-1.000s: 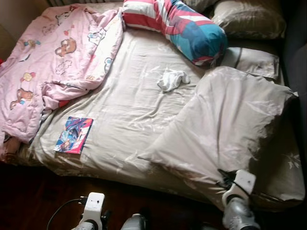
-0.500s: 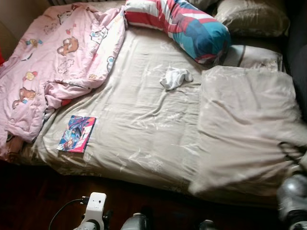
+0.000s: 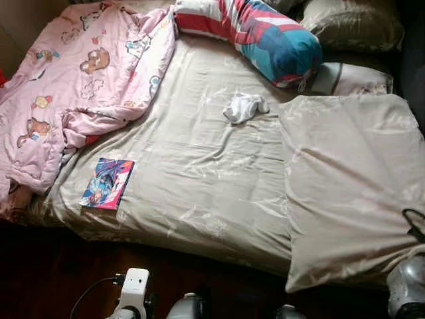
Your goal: Clean up the room
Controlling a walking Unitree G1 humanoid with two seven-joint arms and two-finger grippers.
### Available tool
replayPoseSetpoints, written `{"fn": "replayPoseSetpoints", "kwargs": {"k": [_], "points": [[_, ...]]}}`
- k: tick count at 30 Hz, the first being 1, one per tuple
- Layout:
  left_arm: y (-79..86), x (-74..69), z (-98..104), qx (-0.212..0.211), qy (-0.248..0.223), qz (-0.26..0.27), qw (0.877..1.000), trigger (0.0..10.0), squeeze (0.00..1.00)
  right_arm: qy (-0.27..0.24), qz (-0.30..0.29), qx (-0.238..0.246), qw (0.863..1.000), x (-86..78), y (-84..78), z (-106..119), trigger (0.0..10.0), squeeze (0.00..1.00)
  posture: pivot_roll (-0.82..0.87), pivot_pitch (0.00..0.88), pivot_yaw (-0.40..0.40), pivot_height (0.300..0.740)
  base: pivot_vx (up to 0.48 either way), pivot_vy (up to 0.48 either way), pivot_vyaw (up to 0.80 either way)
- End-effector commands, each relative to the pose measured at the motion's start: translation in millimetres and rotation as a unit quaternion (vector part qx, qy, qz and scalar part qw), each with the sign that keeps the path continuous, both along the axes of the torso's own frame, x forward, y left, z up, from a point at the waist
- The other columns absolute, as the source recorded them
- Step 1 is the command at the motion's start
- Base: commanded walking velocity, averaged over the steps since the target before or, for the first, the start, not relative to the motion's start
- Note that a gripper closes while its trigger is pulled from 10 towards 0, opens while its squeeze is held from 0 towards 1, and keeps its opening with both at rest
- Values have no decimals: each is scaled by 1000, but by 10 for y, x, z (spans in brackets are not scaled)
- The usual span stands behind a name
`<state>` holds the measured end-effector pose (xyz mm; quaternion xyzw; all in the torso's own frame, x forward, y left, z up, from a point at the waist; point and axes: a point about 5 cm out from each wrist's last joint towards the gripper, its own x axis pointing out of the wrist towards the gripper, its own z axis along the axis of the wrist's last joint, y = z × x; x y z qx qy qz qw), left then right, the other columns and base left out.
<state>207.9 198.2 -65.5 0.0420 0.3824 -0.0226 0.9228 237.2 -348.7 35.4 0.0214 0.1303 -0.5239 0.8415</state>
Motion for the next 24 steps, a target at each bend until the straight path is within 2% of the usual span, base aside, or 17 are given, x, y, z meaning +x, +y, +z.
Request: {"fn": "replayPoseSetpoints", "kwargs": {"k": [1, 6, 12, 16, 17, 18, 19, 22, 24], "points": [[89, -200, -105, 9, 42, 9, 999, 10000, 0, 38, -46, 63, 996, -261, 41, -287, 10000, 0, -39, 240, 87, 740, 0, 0, 0], [96, -199, -104, 10, 43, 10, 999, 10000, 0, 52, -54, 96, 993, -356, 83, -408, 10000, 0, -35, 237, 85, 740, 0, 0, 0], [90, -193, -103, 10, 43, 7, 999, 10000, 0, 57, -47, 100, 992, -362, 81, -420, 10000, 0, -33, 234, 84, 740, 0, 0, 0], [88, -189, -102, 10, 43, 8, 999, 10000, 0, 49, -22, 105, 993, -310, 125, -422, 10000, 0, -30, 232, 83, 740, 0, 0, 0], [88, -189, -102, 10, 43, 8, 999, 10000, 0, 49, -19, 104, 993, -304, 131, -421, 10000, 529, -30, 232, 83, 740, 0, 0, 0], [88, -189, -102, 10, 43, 8, 999, 10000, 0, 49, -19, 104, 993, -304, 131, -421, 10000, 529, -30, 232, 83, 740, 0, 0, 0], [88, -188, -101, 10, 43, 8, 999, 10000, 0, 42, 14, 84, 995, -227, 173, -383, 10000, 1000, -26, 228, 82, 740, 0, 0, 0], [86, -186, -101, 10, 44, 9, 999, 10000, 0, 45, 89, 20, 995, -54, 264, -271, 10000, 1000, -30, 225, 81, 740, 0, 0, 0], [84, -186, -102, 10, 44, 8, 999, 10000, 0, 38, 109, 6, 993, 11, 304, -230, 10000, 1000, -30, 224, 80, 740, 0, 0, 0]]}}
